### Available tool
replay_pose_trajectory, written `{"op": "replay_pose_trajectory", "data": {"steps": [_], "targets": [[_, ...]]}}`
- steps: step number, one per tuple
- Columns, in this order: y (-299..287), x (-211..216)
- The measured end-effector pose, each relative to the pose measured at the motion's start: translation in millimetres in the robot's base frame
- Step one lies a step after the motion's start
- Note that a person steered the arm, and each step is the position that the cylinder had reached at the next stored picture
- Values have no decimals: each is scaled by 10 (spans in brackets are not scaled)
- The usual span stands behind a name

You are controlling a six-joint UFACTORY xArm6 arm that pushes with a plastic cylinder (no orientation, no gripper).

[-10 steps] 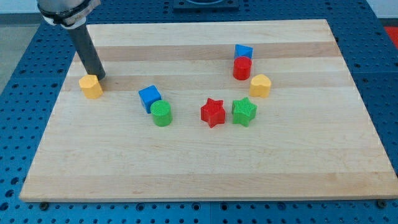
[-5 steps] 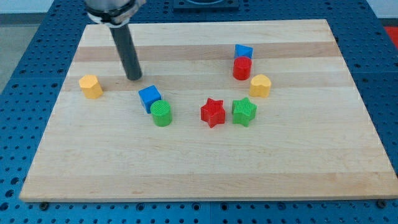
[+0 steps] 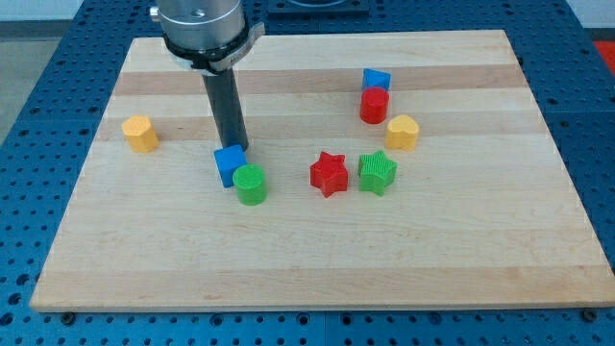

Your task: Move blue cube to the bottom left

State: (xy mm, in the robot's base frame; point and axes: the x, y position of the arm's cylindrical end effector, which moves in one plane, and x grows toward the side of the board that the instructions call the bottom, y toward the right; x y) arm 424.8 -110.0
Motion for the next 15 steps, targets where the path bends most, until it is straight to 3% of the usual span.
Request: {"op": "replay_pose_trajectory", "data": {"steps": [3,7,10,15], "targets": [[349,85],[342,367],[35,379],[-320,980]]}}
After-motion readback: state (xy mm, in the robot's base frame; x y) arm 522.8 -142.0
